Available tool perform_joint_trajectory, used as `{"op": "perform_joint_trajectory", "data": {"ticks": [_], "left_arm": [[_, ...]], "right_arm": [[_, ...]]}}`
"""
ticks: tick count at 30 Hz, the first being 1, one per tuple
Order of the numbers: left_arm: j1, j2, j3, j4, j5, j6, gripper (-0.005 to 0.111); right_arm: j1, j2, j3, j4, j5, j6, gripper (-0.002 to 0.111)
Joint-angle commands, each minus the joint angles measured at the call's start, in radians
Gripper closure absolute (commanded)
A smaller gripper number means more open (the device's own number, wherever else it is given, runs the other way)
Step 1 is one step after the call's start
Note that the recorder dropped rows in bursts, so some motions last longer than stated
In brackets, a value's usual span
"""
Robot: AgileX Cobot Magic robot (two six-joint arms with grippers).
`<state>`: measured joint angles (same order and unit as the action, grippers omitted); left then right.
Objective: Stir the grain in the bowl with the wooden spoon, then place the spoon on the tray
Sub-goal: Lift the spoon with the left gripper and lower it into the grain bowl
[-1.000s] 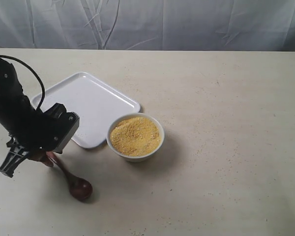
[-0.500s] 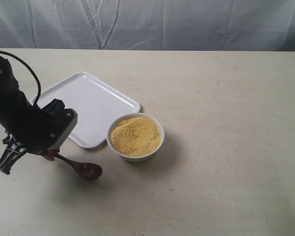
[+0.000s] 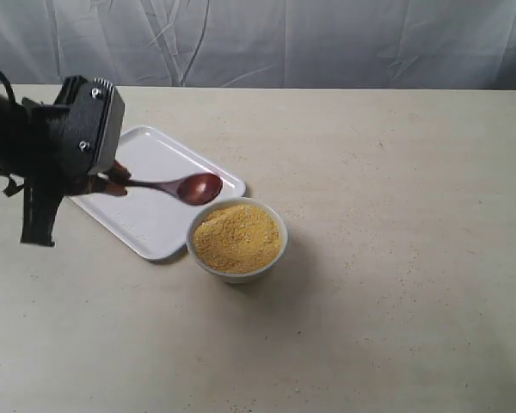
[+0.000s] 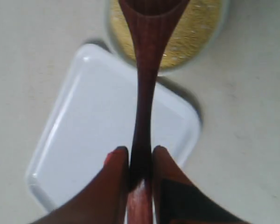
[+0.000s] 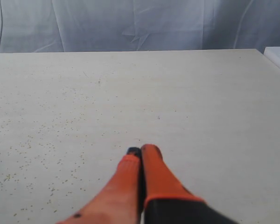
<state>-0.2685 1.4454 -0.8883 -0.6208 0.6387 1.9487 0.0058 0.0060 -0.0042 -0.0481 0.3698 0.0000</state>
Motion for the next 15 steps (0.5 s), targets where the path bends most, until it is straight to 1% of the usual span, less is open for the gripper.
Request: {"op": "perform_joint_trajectory", "data": {"ticks": [1,2,3,4,5,6,7,8,9,10,11,13,15], "left_arm": [[-0.073,0.031,-0.079,-0.058,-0.098,-0.051,0.107],[-0.091,0.045,-0.109,-0.053,-0.1,-0.1,0.107],[-0.134,0.084,-0.169,0.008,-0.1,-0.249,0.107],[-0.15,0.101,-0.191,0.063,-0.095,-0.323,0.107],[-0.186,0.146,-0.236,0.254,-0.048,-0.537,0.107],[-0.199,0.164,-0.25,0.358,-0.014,-0.628,0.107],[-0.234,0.205,-0.276,0.536,0.099,-0.818,0.107],[-0.253,0.221,-0.28,0.584,0.133,-0.861,0.107],[-0.28,0.238,-0.28,0.607,0.138,-0.875,0.107],[-0.289,0.243,-0.28,0.592,0.122,-0.875,0.107],[-0.306,0.261,-0.28,0.541,0.095,-0.875,0.107],[-0.31,0.302,-0.28,0.521,0.094,-0.873,0.107],[-0.31,0.335,-0.28,0.552,0.101,-0.873,0.107]], "right_arm": [[-0.006,-0.006,0.004,-0.002,-0.011,0.0,0.109],[-0.006,-0.006,0.004,-0.002,-0.011,0.0,0.109],[-0.006,-0.006,0.004,-0.002,-0.011,0.0,0.109],[-0.006,-0.006,0.004,-0.002,-0.011,0.0,0.109],[-0.006,-0.006,0.004,-0.002,-0.011,0.0,0.109],[-0.006,-0.006,0.004,-0.002,-0.011,0.0,0.109],[-0.006,-0.006,0.004,-0.002,-0.011,0.0,0.109],[-0.006,-0.006,0.004,-0.002,-0.011,0.0,0.109],[-0.006,-0.006,0.004,-0.002,-0.011,0.0,0.109],[-0.006,-0.006,0.004,-0.002,-0.011,0.0,0.109],[-0.006,-0.006,0.004,-0.002,-0.011,0.0,0.109],[-0.006,-0.006,0.004,-0.002,-0.011,0.0,0.109],[-0.006,-0.006,0.004,-0.002,-0.011,0.0,0.109]]}}
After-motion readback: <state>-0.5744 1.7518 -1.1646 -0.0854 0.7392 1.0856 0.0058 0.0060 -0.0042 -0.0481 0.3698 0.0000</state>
